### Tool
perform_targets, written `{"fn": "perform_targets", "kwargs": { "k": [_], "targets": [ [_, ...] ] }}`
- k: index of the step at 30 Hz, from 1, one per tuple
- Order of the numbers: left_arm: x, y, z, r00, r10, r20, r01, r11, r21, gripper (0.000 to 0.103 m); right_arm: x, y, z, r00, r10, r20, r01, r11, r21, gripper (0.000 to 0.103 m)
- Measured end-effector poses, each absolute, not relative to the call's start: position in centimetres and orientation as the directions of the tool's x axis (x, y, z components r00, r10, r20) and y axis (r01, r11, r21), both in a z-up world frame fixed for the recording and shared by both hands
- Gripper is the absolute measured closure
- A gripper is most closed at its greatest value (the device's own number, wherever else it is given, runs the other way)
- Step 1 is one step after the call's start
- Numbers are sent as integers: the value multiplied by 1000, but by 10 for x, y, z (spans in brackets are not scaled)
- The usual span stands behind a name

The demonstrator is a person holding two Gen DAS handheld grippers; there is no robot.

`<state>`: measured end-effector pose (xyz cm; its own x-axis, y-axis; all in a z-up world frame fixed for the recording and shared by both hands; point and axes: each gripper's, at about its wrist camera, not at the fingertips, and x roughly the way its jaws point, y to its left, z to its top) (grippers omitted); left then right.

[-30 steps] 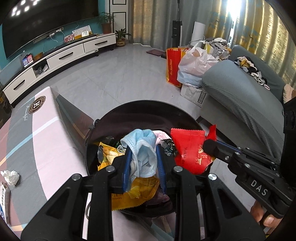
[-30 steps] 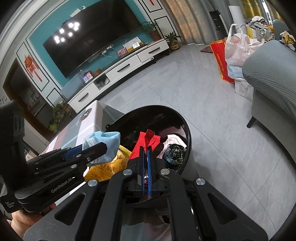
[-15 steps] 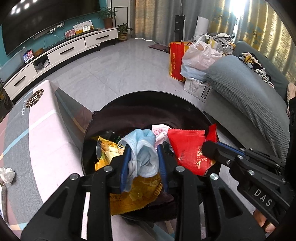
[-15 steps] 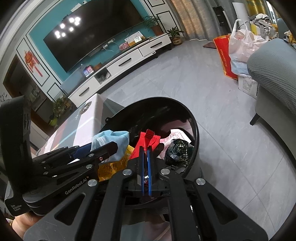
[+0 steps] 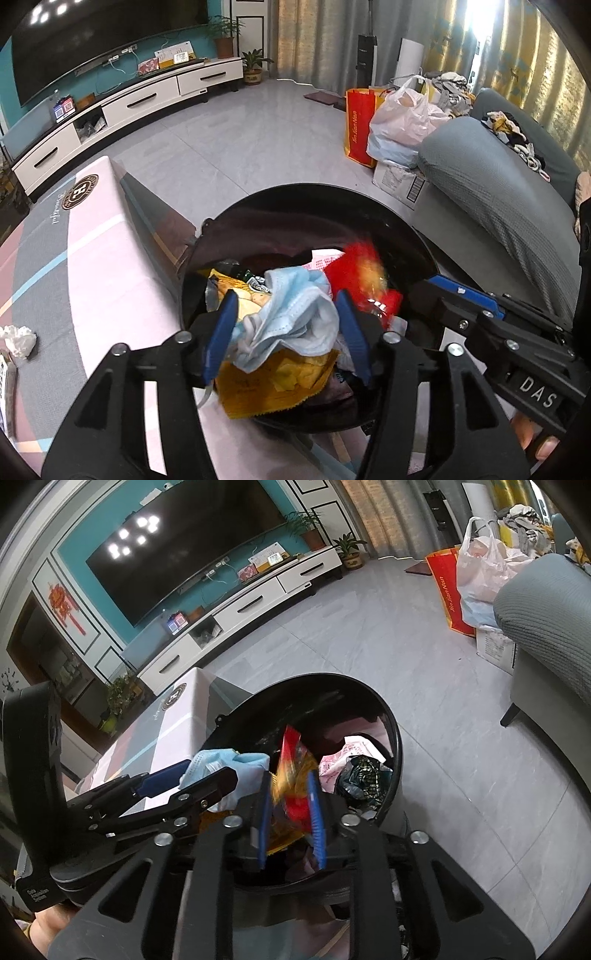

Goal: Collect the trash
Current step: 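Open the left tool over the bin while the right tool releases the red packet, then move both tools back toward the medicine box and tissue on the mat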

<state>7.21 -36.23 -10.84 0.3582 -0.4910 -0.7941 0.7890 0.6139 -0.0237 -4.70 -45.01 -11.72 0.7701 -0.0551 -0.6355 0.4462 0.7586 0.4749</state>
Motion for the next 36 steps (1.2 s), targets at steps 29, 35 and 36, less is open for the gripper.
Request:
{"fn": "perform_targets", "kwargs": {
  "k": [29,35,36],
  "targets": [
    [50,-147,-73,498,-384,-778,539,840,-69,5,-67,-364,-67,760,20,-649,342,838,425,41],
    [48,-74,-72,529,-332,-781,420,902,-99,4,-56,-327,-55,751,61,-657,270,881,389,41],
    [47,-60,-72,536,-321,-781,397,912,-102,4,-54,-321,-54,748,67,-660,258,887,382,41]
  ]
}}
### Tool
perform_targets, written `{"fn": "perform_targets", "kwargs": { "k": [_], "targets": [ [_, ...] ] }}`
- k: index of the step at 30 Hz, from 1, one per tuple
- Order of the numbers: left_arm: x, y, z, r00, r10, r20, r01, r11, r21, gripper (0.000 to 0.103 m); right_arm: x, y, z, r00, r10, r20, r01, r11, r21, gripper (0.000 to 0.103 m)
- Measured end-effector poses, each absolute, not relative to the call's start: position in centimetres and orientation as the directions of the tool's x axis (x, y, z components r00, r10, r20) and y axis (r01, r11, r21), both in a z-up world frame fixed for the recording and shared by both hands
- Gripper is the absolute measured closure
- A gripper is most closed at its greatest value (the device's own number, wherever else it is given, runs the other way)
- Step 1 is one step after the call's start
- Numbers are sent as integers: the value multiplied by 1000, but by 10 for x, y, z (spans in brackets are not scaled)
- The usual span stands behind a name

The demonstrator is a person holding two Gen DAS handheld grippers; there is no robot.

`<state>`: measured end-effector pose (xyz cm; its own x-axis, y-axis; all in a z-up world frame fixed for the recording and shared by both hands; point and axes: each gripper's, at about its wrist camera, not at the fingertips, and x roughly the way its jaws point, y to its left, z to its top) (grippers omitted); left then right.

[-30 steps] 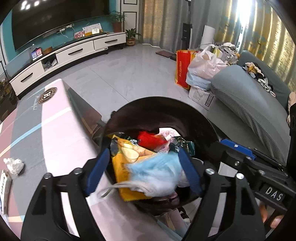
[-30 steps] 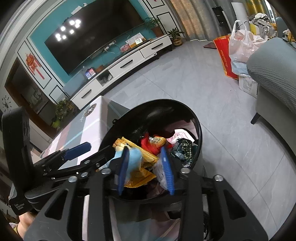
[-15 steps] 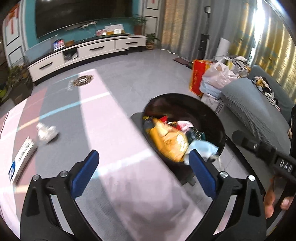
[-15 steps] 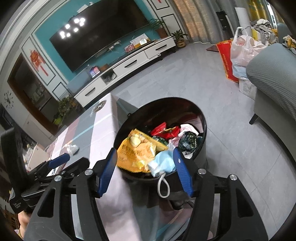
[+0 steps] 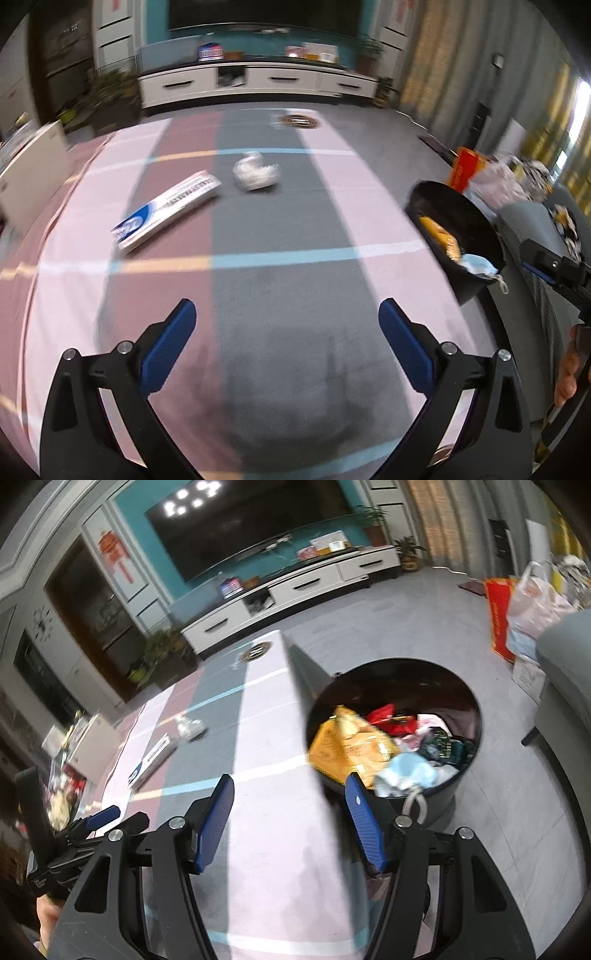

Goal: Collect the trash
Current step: 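Move both tools back toward the medicine box and tissue on the mat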

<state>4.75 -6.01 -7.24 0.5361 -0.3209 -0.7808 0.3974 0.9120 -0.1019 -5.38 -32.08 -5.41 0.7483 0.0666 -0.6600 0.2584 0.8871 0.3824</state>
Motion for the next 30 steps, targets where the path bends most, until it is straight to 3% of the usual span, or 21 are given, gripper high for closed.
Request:
{"fn": "perform_targets", "kwargs": {
  "k": [18,30],
  "targets": [
    [46,68,-94,572,-224,-789,155,974,-164,4,1,-210,-62,650,155,-744,77,961,267,41],
    [68,79,-110,572,-239,-785,179,970,-165,4,50,-184,-83,606,141,-783,35,978,204,41]
  ]
}}
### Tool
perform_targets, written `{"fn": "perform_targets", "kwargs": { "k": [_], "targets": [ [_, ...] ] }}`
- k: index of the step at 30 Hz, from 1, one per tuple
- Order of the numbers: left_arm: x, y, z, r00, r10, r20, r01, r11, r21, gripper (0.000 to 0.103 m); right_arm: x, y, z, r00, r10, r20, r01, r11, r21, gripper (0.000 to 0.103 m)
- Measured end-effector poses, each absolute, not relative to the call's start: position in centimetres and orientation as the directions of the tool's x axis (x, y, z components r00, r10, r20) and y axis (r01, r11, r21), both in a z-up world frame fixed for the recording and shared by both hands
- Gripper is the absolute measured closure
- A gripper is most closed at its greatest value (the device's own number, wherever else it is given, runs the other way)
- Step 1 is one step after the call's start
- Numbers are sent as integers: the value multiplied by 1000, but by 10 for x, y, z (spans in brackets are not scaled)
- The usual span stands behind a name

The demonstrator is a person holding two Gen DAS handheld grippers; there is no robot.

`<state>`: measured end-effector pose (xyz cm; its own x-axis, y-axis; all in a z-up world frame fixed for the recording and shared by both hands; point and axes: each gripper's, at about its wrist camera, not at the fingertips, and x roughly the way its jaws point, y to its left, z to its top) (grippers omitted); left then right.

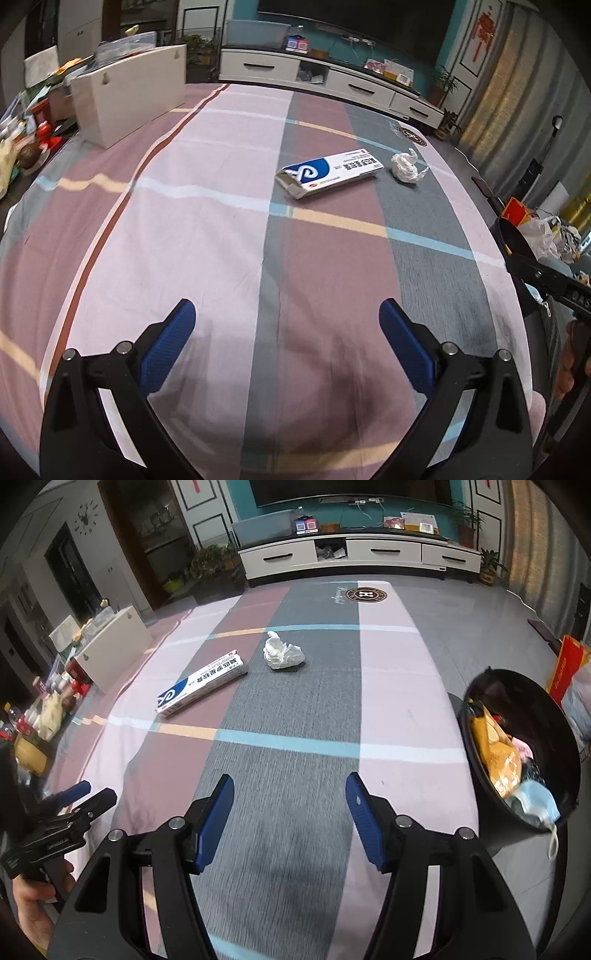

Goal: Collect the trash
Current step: 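Move both tools back toward the medicine box and tissue on the mat, then grasp the white-blue medicine box with the left tool while the right tool grasps the tissue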

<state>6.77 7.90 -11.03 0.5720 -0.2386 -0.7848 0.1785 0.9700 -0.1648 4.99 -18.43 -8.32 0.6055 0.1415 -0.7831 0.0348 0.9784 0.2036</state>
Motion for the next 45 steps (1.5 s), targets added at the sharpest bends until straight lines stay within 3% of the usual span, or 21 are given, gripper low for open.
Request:
{"fn": "perform_targets", "kwargs": {
  "k": [10,26,29,31,34,41,45],
  "targets": [
    [132,44,-111,575,-234,-784,314,948,-52,4,104,-176,-104,605,105,-789,-1,991,131,41],
    [224,-1,-127,501,-287,-816,461,887,-29,4,204,-165,-121,632,112,-767,-112,992,52,41],
    [228,-3,-131,486,-290,-825,478,878,-27,13,216,-161,-126,628,119,-769,-131,990,47,41],
    [229,-3,-133,466,-308,-830,487,872,-50,28,223,-160,-130,621,114,-775,-133,990,39,41],
    [231,0,-135,452,-313,-835,486,872,-64,35,229,-160,-132,616,124,-778,-141,989,46,41],
    [227,0,-132,453,-303,-838,482,875,-56,50,226,-157,-130,621,126,-774,-154,987,37,79],
    [224,3,-130,461,-293,-838,444,893,-68,55,221,-159,-127,625,129,-770,-130,990,61,84]
  ]
}}
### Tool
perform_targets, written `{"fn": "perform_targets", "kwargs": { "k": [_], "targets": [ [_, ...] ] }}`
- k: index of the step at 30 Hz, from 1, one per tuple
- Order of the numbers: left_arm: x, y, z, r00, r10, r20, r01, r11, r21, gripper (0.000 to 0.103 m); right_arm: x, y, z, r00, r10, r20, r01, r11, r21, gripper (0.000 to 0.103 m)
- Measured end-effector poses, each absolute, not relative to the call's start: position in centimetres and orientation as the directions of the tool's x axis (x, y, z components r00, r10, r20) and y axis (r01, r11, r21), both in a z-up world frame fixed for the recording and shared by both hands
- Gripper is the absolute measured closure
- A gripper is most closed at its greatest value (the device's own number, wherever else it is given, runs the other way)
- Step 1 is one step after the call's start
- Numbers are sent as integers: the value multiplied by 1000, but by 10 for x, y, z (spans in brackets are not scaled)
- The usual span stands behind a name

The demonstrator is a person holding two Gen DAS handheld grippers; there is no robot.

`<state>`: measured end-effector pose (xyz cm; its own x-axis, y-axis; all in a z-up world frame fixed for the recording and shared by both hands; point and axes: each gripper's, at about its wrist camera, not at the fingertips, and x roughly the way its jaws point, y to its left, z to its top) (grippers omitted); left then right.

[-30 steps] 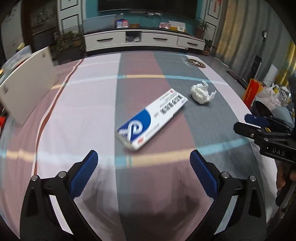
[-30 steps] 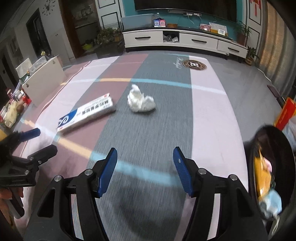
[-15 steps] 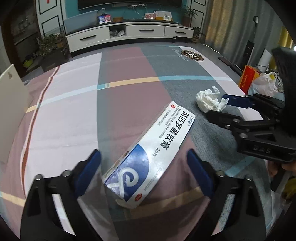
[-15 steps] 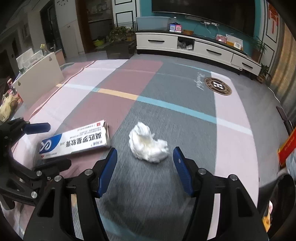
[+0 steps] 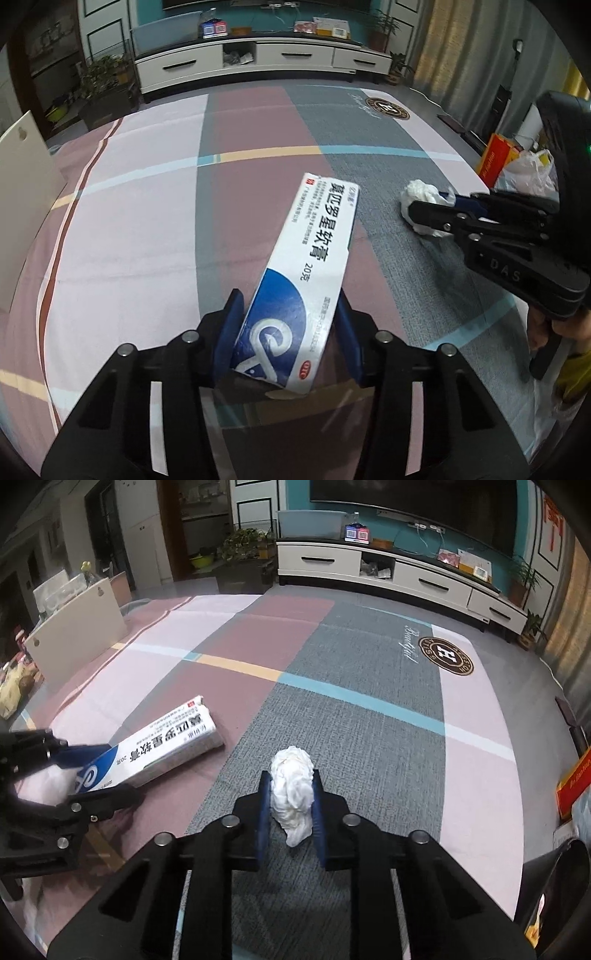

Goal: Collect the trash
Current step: 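Grasp the white-blue medicine box with the left tool while the right tool grasps the tissue, then carry the medicine box and white tissue over the black bin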

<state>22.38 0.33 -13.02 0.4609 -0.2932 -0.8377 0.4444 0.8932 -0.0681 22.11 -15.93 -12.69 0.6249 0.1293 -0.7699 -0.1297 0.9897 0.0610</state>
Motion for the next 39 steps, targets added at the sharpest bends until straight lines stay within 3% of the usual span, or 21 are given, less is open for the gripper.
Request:
{"fn": "perform_targets", "kwargs": {
  "k": [25,39],
  "targets": [
    [121,26,-104,475,-365,-801,338,916,-217,56,79,-160,-91,665,195,-721,-139,981,138,84],
    [68,19,-76,535,-357,-766,335,922,-196,56,21,-167,-75,683,205,-701,-113,978,176,84]
  ]
}}
